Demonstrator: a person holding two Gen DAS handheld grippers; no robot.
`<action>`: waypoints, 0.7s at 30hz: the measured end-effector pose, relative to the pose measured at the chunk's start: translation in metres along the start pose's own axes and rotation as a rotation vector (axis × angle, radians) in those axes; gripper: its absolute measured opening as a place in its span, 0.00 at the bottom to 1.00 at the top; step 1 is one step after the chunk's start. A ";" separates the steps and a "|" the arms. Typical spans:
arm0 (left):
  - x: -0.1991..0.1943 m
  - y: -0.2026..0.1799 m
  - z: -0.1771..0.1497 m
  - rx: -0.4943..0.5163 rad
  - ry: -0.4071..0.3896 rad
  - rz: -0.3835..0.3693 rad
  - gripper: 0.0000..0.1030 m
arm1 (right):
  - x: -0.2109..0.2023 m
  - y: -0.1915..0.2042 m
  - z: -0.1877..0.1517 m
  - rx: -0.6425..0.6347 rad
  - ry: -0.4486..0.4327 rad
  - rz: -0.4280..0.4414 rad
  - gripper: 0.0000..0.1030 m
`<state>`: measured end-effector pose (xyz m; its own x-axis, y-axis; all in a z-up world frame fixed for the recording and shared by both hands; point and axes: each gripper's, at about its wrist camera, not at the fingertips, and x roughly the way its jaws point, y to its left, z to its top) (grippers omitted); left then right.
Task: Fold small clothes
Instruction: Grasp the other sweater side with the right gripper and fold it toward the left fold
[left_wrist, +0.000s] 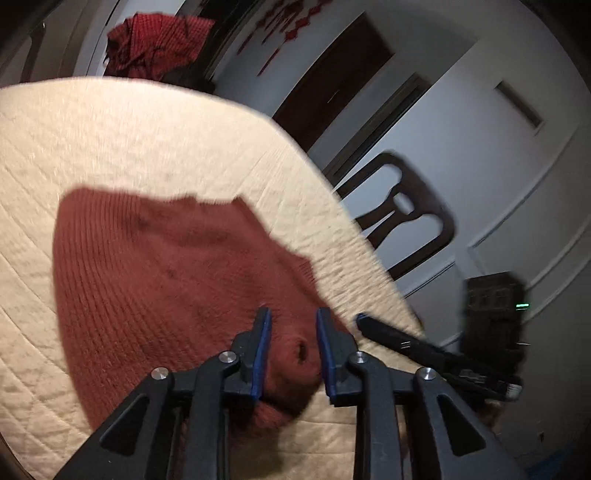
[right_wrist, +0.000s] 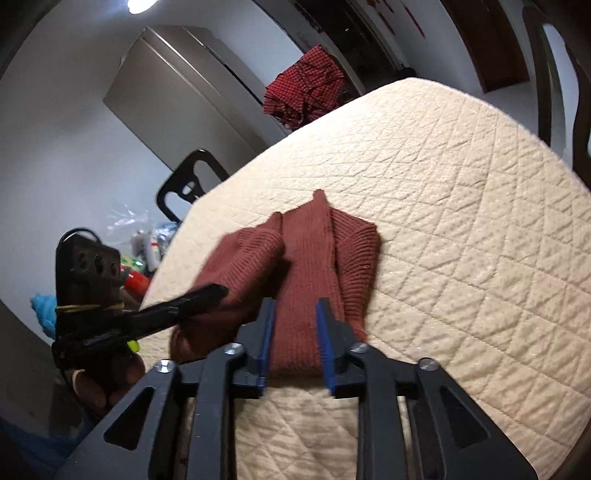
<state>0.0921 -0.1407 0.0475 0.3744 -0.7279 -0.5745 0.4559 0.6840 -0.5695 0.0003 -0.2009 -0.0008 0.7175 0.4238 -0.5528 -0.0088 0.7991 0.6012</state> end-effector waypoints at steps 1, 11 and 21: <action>-0.014 -0.001 0.002 0.011 -0.037 0.009 0.32 | -0.004 -0.002 -0.002 0.015 0.001 0.028 0.39; -0.065 0.045 -0.011 -0.041 -0.166 0.252 0.38 | 0.042 0.014 -0.005 0.079 0.181 0.216 0.47; -0.049 0.056 -0.025 -0.017 -0.135 0.270 0.38 | 0.052 0.012 -0.001 0.194 0.253 0.260 0.59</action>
<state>0.0789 -0.0659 0.0293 0.5851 -0.5183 -0.6237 0.3121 0.8538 -0.4167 0.0368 -0.1688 -0.0232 0.5145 0.7120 -0.4778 -0.0182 0.5661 0.8241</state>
